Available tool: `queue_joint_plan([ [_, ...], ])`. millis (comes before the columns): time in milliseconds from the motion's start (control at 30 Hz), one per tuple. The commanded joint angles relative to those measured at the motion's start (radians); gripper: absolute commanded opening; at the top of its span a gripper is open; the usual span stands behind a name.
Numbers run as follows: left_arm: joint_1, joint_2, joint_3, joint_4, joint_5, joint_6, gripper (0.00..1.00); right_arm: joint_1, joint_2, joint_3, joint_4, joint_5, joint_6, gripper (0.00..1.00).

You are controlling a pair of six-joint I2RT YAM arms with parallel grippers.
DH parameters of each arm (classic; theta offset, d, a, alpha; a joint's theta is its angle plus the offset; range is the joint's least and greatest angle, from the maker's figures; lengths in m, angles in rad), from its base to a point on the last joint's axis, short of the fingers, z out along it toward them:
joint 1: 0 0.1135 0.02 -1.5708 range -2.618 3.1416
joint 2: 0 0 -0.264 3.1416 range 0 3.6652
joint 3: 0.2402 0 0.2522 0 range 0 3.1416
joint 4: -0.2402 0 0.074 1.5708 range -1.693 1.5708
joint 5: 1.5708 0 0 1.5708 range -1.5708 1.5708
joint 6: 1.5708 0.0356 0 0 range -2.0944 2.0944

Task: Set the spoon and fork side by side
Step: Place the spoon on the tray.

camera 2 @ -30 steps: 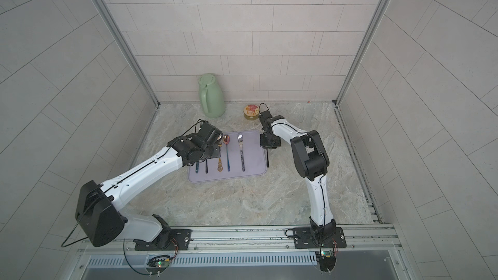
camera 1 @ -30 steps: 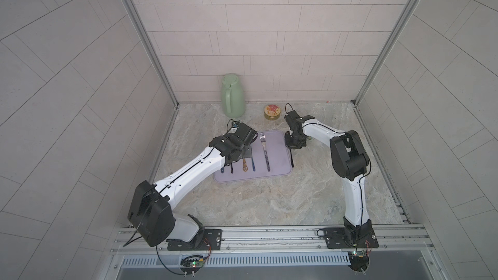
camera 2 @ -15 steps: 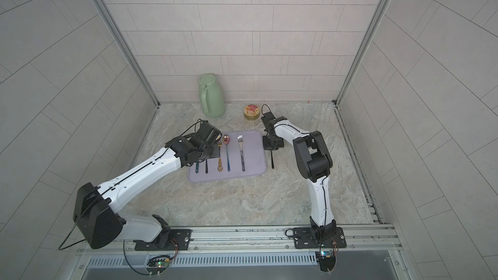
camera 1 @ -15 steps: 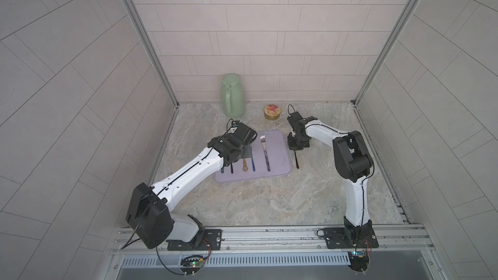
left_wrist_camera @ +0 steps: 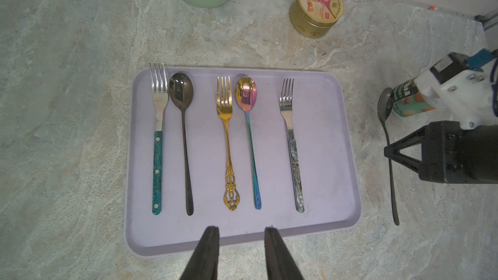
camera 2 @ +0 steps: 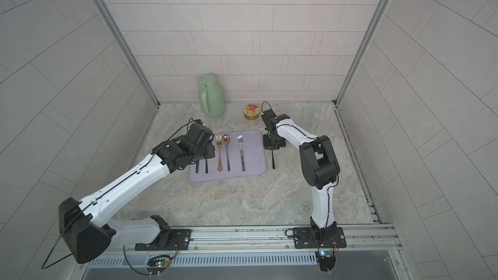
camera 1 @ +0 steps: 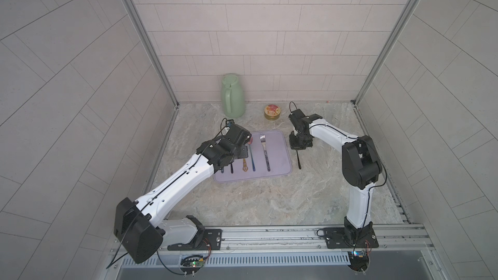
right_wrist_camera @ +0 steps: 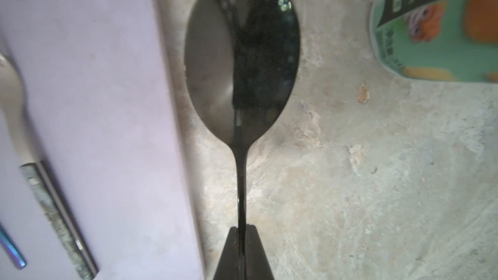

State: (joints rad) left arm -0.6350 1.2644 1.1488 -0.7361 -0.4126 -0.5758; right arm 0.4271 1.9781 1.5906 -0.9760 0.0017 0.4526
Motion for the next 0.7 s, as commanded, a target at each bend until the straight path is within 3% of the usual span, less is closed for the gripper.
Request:
queue_joint_plan([
  [0,0.005,-0.03,-0.019,-0.023,0.0,-0.003,0.32,0.059,-0.017,0.064,-0.031,0.022,0.046,0.0],
  [200,0.005,-0.039,-0.047,0.011,0.082,-0.014,0.32,0.133,0.079,0.18,-0.051,0.05,0.106,0.0],
  [667,0.006,-0.053,-0.08,0.025,0.073,-0.015,0.32,0.198,0.274,0.343,-0.082,0.074,0.117,0.0],
])
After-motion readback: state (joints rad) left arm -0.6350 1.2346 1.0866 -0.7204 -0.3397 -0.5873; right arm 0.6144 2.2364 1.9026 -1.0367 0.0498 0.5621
